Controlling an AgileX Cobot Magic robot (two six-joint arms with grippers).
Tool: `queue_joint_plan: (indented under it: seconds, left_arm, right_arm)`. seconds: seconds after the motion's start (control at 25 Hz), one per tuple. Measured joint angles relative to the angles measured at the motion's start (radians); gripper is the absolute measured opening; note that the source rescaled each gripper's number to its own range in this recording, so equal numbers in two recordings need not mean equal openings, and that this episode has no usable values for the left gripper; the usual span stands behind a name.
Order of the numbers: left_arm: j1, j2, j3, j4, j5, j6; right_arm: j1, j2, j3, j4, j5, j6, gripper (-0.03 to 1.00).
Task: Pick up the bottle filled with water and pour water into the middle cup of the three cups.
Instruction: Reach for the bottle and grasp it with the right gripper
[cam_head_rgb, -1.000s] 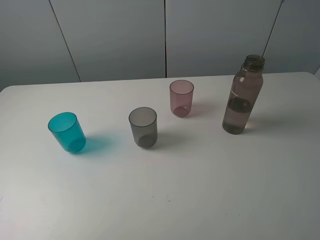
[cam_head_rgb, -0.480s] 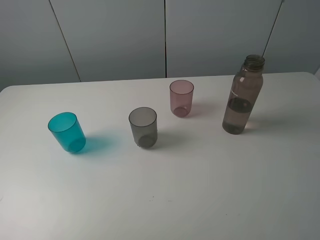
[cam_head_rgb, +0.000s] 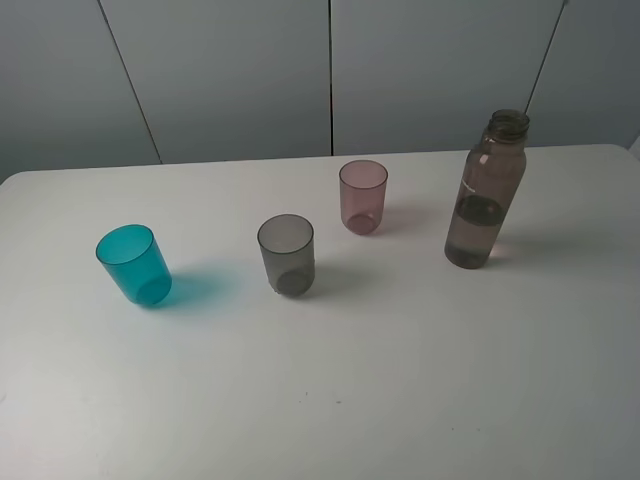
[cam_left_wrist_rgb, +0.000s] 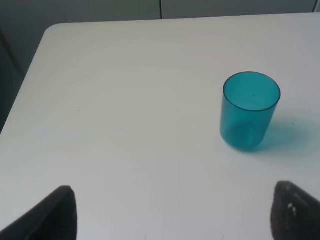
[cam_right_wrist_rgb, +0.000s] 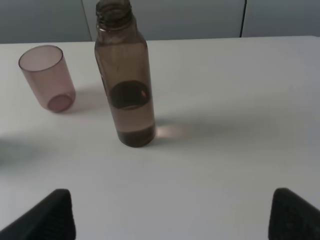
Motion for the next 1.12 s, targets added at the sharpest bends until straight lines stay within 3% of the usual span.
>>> queue_joint_plan:
  seconds: [0.4,0.8,1.12]
  left_arm:
    - [0.000,0.000,0.000,0.000,0.000,0.000]
    - [0.000,0.000,0.000,0.000,0.000,0.000]
    - [0.000,0.000,0.000,0.000,0.000,0.000]
  right_arm:
    - [0.000,0.366,-0.166,-0.013,-0.345,-0.303,0.49]
    - [0.000,0.614,-0.290,-0.129,-0.434,-0.447,0.49]
    - [-0.030,0.794,-0.313,-0.097,-0.459,-0.458,0.49]
